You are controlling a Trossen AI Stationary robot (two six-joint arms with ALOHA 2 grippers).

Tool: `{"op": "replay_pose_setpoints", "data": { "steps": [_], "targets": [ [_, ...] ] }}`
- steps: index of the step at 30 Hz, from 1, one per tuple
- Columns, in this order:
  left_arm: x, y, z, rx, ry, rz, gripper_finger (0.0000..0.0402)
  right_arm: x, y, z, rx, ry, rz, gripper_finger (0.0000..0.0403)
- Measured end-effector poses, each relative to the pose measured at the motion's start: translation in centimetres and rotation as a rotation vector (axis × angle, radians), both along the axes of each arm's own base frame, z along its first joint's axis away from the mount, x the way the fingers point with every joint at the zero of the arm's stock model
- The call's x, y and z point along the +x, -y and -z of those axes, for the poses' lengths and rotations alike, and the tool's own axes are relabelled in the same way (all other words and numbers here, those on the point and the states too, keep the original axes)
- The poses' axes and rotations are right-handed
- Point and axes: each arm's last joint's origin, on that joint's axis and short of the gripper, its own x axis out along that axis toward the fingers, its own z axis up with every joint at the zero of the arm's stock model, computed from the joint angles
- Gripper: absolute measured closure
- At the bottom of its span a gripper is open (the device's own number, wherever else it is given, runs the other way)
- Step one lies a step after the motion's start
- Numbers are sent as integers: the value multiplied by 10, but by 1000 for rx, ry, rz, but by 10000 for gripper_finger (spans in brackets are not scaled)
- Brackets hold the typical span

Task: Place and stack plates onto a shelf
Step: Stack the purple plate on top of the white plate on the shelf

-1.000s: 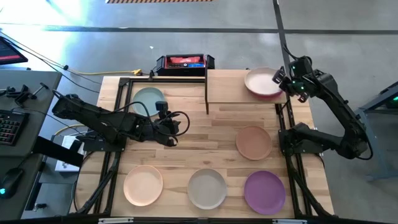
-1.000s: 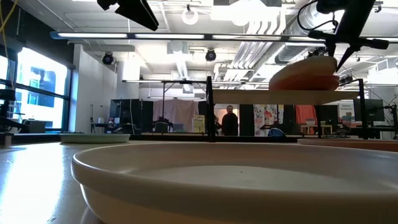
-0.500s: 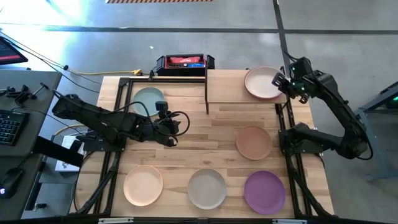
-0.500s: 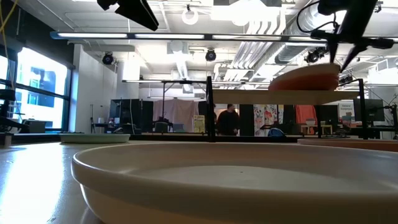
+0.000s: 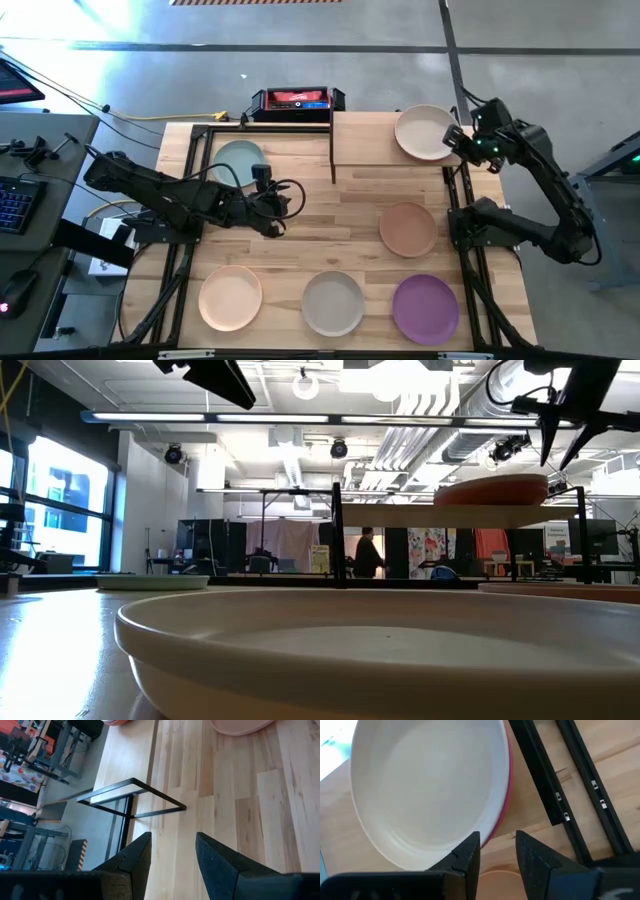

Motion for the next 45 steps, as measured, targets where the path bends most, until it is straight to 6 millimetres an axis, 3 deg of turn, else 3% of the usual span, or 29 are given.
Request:
{"op": "replay_pose_setpoints", "data": {
  "steps": [6, 15, 23, 35, 45],
  "targets": [
    [0, 0, 0, 0, -1, 0, 257, 2, 2, 1, 19, 15, -19, 299],
    [-2, -7, 4, -84, -28, -25, 257, 14, -11, -2, 116, 241, -333, 299],
    [-11, -15, 13, -212, -96, -135, 257, 33, -33, -2, 205, 274, -571, 300],
    [-28, -14, 24, -517, -250, -266, 257, 58, -72, -3, 242, 228, -753, 300],
    [-38, -13, 27, -583, -328, -356, 257, 102, -104, -3, 165, 270, -940, 300]
  ]
}}
